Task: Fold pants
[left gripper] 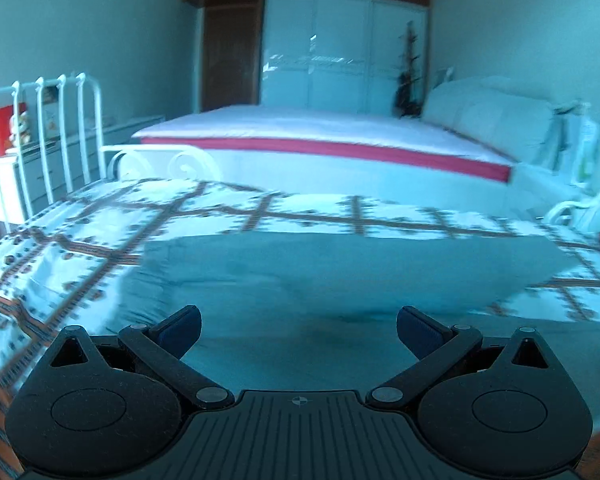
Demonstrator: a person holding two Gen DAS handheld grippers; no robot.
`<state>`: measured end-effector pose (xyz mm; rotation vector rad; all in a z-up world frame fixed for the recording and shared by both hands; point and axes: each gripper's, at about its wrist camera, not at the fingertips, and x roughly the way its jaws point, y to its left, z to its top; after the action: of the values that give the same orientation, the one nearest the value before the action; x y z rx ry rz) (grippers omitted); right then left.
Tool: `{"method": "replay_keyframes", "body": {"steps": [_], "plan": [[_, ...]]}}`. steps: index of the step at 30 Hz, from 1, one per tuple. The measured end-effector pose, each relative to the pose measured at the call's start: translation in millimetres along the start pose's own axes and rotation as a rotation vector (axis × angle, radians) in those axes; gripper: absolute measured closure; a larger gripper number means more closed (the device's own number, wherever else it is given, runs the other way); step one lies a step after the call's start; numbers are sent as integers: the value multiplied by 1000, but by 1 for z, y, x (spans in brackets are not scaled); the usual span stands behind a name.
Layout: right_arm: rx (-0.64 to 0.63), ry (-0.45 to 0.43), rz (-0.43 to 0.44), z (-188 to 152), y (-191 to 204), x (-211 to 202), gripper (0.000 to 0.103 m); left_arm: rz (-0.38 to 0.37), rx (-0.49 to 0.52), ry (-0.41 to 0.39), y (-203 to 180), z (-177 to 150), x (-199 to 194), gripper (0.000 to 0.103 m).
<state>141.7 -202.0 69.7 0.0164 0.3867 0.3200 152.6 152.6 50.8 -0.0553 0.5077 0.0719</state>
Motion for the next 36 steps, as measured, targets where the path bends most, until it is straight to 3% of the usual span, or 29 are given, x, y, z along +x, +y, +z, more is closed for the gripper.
{"method": "replay_keyframes", "body": {"steps": [4,9,11,17,23,27,28,29,32,33,34,35,36], "plan": [[-40,49,60,26,-1,64,28,72,-35,8,54,26,54,0],[-116,118,96,44,5,160,29,97,-72,103,112,45,149,14],[-139,158,113,47,8,201,32,89,-98,156,130,47,185,14],[-221,260,108,43,10,298,38,130,-21,271,138,42,271,21],[-294,338,161,32,10,350,40,119,3,257,137,57,304,21],[-323,373,218,32,15,371,49,68,5,246,143,65,296,23],[-328,391,234,32,16,375,50,58,10,274,145,63,298,23],[-345,413,242,31,18,381,50,37,3,307,148,59,303,22],[-334,437,262,31,18,390,51,-13,-82,304,162,53,312,21],[-322,449,272,34,18,392,69,-23,-81,293,163,52,314,30],[-313,455,290,36,19,392,84,-26,-69,278,162,53,314,47],[-324,458,292,38,22,391,100,-29,-67,271,164,55,316,52],[-343,456,284,40,26,388,103,-42,-77,263,165,57,316,58]]}}
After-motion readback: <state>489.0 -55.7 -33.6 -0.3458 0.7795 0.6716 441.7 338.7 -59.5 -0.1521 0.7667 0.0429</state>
